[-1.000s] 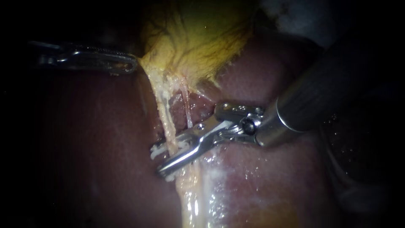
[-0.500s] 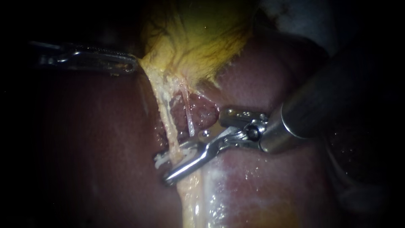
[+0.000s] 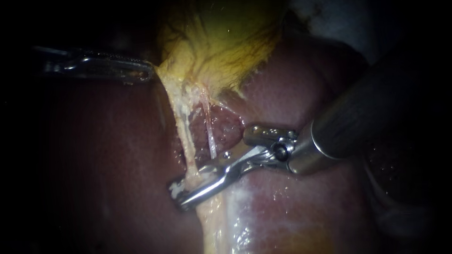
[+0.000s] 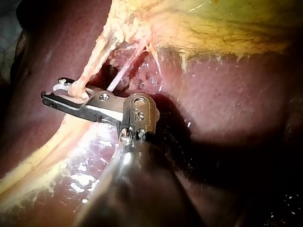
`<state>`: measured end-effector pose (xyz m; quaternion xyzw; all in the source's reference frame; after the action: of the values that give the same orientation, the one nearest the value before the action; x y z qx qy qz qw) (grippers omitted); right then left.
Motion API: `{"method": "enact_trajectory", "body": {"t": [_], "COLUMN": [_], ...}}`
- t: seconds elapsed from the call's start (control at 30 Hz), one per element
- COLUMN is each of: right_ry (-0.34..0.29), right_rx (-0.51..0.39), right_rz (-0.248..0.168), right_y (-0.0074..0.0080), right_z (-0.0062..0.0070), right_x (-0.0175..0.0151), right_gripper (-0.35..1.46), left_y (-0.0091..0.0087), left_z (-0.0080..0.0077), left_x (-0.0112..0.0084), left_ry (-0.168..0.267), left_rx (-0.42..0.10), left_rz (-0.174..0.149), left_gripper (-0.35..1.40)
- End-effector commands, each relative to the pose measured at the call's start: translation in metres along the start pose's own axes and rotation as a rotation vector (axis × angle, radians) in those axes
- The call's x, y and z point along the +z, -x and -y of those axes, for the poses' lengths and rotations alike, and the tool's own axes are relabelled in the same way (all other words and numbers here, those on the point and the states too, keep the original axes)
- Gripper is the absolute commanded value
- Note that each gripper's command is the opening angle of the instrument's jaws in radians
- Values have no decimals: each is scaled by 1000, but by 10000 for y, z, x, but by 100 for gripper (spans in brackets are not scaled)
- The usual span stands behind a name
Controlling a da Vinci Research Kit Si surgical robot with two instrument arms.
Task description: Clipping second clip left tube
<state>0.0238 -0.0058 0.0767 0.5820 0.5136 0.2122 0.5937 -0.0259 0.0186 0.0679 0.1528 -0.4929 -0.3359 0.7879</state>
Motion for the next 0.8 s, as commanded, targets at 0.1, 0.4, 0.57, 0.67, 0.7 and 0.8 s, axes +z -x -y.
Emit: {"method": "enact_trajectory", "body": {"t": [0.1,0.4,0.57,0.67,0.7,0.8], "right_ry": [1,3,2,2,2,1], "right_rx": [11,10,8,5,5,5], "right_rz": [0,4,11,15,15,16], "right_y": [-1,-1,5,8,9,9], "right_z": [0,-3,-6,-8,-8,-8], "right_x": [-1,-3,-1,0,0,0], "right_gripper": [-23,-35,-35,-35,-35,-35], "left_y": [0,0,0,0,0,0], "left_z": [0,0,0,0,0,0], "left_x": [0,0,0,0,0,0], "left_ry": [0,0,0,0,0,0], "left_rx": [0,0,0,0,0,0], "left_rz": [0,0,0,0,0,0], "left_gripper": [-35,-35,-35,-35,-35,-35]}}
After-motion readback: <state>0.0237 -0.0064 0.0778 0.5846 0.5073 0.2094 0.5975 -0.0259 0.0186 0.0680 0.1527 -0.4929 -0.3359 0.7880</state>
